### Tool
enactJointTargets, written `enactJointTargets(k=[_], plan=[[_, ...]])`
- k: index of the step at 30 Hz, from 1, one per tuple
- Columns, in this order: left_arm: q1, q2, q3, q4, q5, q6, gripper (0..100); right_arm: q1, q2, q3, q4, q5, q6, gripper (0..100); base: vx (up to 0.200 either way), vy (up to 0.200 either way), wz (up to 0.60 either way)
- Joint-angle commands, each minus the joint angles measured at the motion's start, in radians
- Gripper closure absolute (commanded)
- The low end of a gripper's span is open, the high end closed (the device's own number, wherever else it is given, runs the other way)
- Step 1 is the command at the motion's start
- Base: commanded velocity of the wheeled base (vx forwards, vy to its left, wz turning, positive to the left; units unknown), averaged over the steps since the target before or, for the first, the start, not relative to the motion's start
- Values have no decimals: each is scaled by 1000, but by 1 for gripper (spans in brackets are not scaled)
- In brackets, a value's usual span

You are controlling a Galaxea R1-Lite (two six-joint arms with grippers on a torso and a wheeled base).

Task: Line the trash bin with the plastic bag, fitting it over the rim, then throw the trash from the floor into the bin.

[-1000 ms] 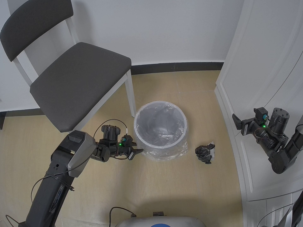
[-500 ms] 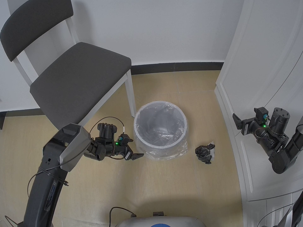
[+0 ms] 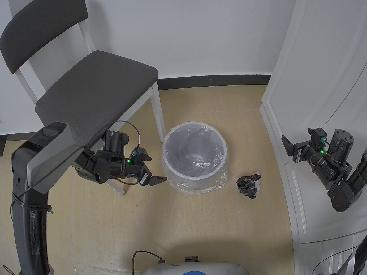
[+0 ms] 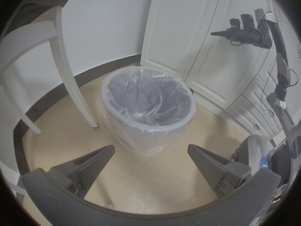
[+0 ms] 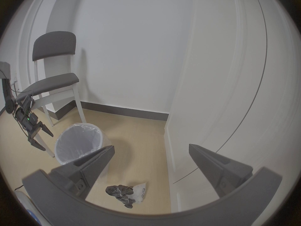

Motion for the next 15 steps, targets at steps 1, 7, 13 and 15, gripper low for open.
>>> enactJointTargets(k=[1, 7, 13, 15], plan=[[-19, -191, 92, -13, 21, -5, 0, 22, -60, 17, 0, -1, -3, 0, 0, 0, 0], [-40, -293, 132, -9, 24, -13, 0, 22, -100, 30, 0, -1, -27, 0, 0, 0, 0], [-46, -318, 171, -16, 27, -13, 0, 22, -126, 47, 0, -1, -29, 0, 0, 0, 0], [-46, -324, 182, -18, 27, -11, 0, 22, -132, 51, 1, -1, -29, 0, 0, 0, 0]])
